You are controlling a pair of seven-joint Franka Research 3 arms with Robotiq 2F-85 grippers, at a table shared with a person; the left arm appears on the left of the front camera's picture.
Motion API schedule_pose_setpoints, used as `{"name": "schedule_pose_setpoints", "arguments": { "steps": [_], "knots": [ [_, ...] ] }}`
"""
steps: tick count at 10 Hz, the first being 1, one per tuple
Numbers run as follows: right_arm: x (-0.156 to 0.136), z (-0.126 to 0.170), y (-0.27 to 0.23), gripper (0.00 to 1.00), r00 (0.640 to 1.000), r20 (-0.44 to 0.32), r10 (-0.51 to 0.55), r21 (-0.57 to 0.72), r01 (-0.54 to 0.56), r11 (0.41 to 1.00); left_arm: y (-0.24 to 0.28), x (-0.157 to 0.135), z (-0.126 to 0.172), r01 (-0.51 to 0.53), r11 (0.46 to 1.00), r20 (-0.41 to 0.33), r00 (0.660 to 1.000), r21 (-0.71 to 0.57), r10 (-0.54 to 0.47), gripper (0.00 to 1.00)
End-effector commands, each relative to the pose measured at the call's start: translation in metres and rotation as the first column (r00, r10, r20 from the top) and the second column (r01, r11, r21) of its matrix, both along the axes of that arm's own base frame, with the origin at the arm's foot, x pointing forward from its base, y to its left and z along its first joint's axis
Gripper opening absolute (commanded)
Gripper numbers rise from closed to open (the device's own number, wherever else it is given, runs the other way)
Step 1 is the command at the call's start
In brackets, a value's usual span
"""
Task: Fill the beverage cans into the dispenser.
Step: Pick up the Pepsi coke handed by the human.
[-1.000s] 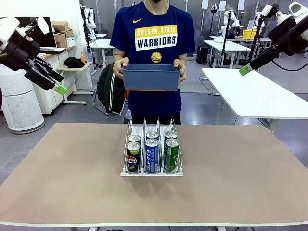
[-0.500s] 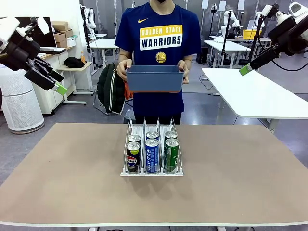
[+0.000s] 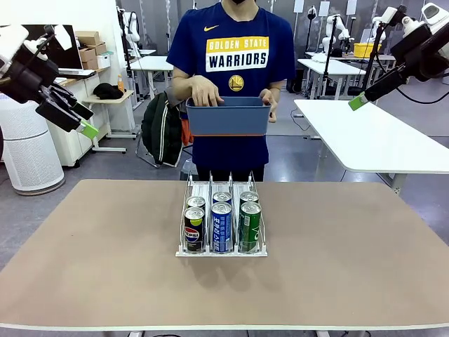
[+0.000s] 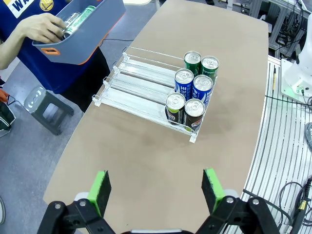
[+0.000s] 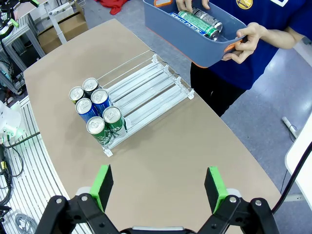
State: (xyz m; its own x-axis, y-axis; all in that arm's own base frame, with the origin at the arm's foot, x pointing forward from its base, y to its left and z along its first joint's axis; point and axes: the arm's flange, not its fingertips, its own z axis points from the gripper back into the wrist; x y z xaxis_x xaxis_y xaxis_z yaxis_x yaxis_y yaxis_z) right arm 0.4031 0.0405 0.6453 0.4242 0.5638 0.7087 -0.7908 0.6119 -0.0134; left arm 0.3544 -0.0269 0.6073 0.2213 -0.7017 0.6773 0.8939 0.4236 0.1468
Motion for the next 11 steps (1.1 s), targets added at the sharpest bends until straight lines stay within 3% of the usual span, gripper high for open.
{"name": "schedule_pose_setpoints", "arguments": {
  "steps": [1,11],
  "knots": [
    [-0.0009,-0.0019,0.0002,1.00,1.000,-0.002,0.000,0.000,0.000,1.000,0.0003,0.0003,0.0002,-0.003,1.000,0.004,1.000,0.001,0.003,1.00],
    [-0.0009,-0.0019,0.0002,1.00,1.000,-0.002,0.000,0.000,0.000,1.000,0.0003,0.0003,0.0002,-0.003,1.000,0.004,1.000,0.001,0.003,1.00]
  ]
}}
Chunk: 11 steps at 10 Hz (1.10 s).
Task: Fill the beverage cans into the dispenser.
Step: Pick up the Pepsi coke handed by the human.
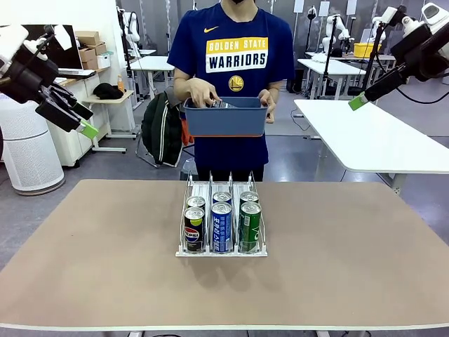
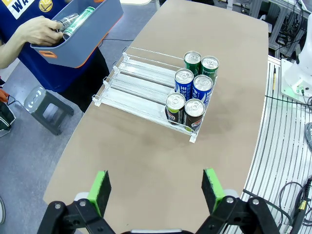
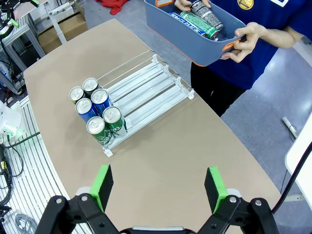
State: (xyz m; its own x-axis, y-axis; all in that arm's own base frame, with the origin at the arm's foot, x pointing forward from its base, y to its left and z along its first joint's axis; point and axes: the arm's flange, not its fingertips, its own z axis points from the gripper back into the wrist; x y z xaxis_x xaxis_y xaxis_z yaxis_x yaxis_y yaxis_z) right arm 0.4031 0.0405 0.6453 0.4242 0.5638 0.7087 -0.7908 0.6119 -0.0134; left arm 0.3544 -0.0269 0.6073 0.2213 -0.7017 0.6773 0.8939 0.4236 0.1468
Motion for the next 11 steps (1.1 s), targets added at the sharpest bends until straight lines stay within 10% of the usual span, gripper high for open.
{"name": "schedule_pose_setpoints", "arguments": {
  "steps": [1,11],
  "knots": [
    [-0.0009,-0.0019,0.0002,1.00,1.000,-0.002,0.000,0.000,0.000,1.000,0.0003,0.0003,0.0002,-0.003,1.000,0.004,1.000,0.001,0.003,1.00],
    [-0.0009,-0.0019,0.0002,1.00,1.000,-0.002,0.000,0.000,0.000,1.000,0.0003,0.0003,0.0002,-0.003,1.000,0.004,1.000,0.001,0.003,1.00]
  ]
}}
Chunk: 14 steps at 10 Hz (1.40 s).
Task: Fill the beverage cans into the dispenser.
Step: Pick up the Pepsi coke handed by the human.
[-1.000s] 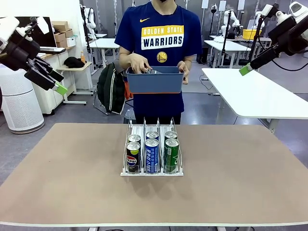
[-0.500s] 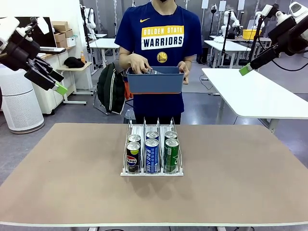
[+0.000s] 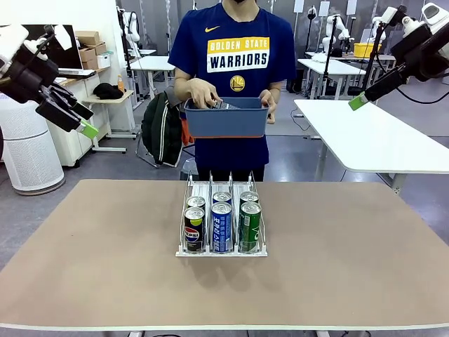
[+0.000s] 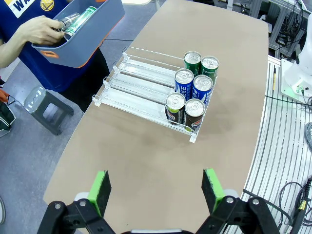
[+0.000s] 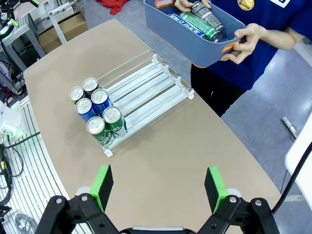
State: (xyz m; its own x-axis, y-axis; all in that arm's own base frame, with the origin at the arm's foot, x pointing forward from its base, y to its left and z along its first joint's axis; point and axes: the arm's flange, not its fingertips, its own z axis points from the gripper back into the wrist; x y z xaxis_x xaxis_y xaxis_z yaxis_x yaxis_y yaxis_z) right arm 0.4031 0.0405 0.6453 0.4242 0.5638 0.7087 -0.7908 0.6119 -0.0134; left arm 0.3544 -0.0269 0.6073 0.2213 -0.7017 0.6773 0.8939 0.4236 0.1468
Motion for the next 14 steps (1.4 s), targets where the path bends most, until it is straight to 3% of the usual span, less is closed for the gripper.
{"name": "schedule_pose_setpoints", "arguments": {
  "steps": [1,14],
  "knots": [
    [-0.0009,-0.0019,0.0002,1.00,1.000,-0.002,0.000,0.000,0.000,1.000,0.0003,0.0003,0.0002,-0.003,1.000,0.004,1.000,0.001,0.003,1.00],
    [-0.0009,-0.0019,0.0002,1.00,1.000,-0.002,0.000,0.000,0.000,1.000,0.0003,0.0003,0.0002,-0.003,1.000,0.004,1.000,0.001,0.003,1.00]
  ]
}}
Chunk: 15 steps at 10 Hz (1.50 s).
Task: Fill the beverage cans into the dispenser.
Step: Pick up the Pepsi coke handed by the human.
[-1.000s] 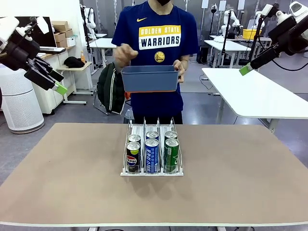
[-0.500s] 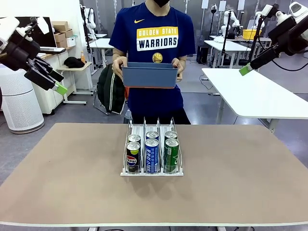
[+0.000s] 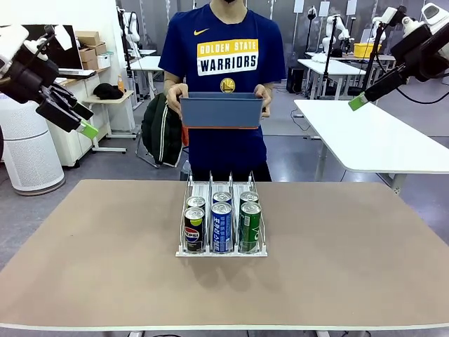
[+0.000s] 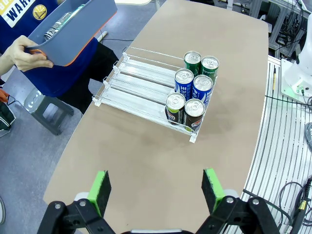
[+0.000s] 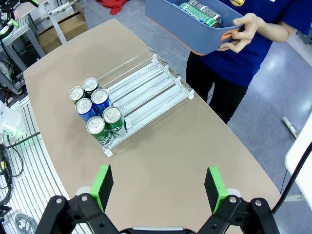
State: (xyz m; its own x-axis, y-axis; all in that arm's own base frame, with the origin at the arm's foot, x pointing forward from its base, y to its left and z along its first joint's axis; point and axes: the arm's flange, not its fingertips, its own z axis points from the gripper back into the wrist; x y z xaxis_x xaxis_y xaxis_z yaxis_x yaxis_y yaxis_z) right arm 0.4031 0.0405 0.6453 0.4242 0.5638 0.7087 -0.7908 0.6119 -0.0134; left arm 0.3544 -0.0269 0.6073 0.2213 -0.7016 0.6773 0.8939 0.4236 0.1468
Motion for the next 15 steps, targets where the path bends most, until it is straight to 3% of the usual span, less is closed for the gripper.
{"name": "schedule_pose_setpoints", "arguments": {
  "steps": [1,15],
  "knots": [
    [-0.0009,-0.0019,0.0002,1.00,1.000,-0.002,0.000,0.000,0.000,1.000,0.0003,0.0003,0.0002,-0.003,1.000,0.004,1.000,0.001,0.003,1.00],
    [-0.0009,-0.0019,0.0002,1.00,1.000,-0.002,0.000,0.000,0.000,1.000,0.0003,0.0003,0.0002,-0.003,1.000,0.004,1.000,0.001,0.003,1.00]
  ]
}}
